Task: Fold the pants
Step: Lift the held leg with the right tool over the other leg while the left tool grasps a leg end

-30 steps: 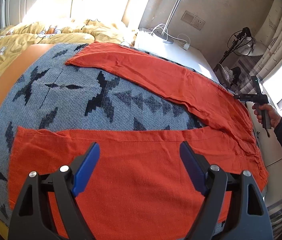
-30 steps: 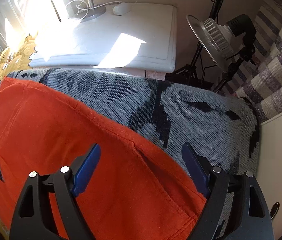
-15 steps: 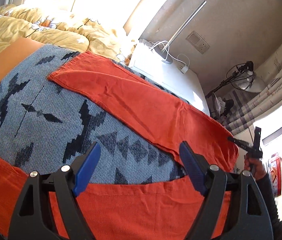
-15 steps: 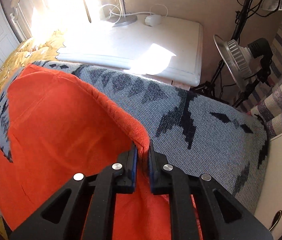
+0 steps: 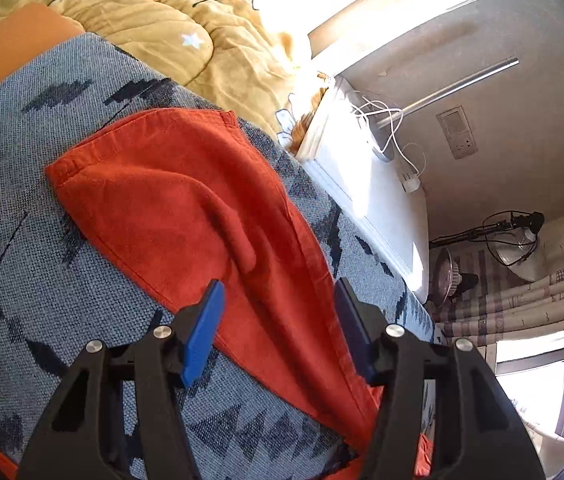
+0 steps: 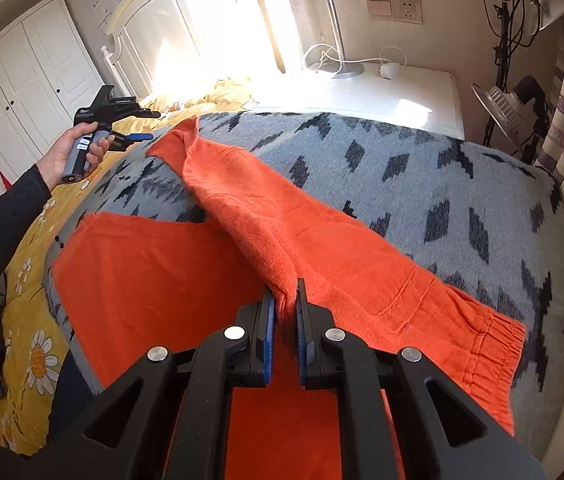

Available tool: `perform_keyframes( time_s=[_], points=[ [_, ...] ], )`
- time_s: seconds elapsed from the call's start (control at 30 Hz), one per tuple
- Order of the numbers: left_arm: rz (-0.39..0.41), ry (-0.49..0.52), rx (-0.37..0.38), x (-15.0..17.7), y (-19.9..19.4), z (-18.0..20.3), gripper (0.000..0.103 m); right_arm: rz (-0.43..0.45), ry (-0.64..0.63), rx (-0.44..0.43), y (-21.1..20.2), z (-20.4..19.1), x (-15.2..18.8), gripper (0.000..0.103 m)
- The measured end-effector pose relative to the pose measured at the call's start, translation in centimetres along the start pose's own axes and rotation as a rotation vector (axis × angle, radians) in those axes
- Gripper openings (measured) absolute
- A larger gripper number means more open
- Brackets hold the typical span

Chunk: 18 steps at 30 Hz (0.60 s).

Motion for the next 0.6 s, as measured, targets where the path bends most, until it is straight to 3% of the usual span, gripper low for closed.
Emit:
perform_keyframes(
  time_s=[0.13, 0.2, 0.37, 0.6],
  points=[
    [0.037, -0.003, -0.002, -1.3, 0.1, -0.1, 0.056, -0.019, -0.005, 0.02, 0.2, -1.5, 2.8, 0.009],
    [0.026, 0.045, -0.056, -1.9, 0.6, 1.1, 0.056, -0.026, -0.011, 0.034, 0.4, -2.2, 4.2, 0.009],
    [-0.047, 0.168, -0.27, -3.1, 4.3, 5.0, 0.056, -0.037, 0.003, 0.037, 1.2, -3.0, 6.1, 0.009],
    [-0.137, 0.193, -0.63, -4.5, 10.9, 6.5, 0.059, -0.026, -0.002, 0.071, 1.3, -3.5, 6.5, 0.009]
  ],
)
Point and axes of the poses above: each gripper's, at about its wrist camera, not at the fingertips, and y roughly the way its jaws point, z to its right, x to its underside, the point moved 2 cm from there along y, roughly the way its jaws point, and after that the axes turned 6 degrees about x, right-handed, at the moved point
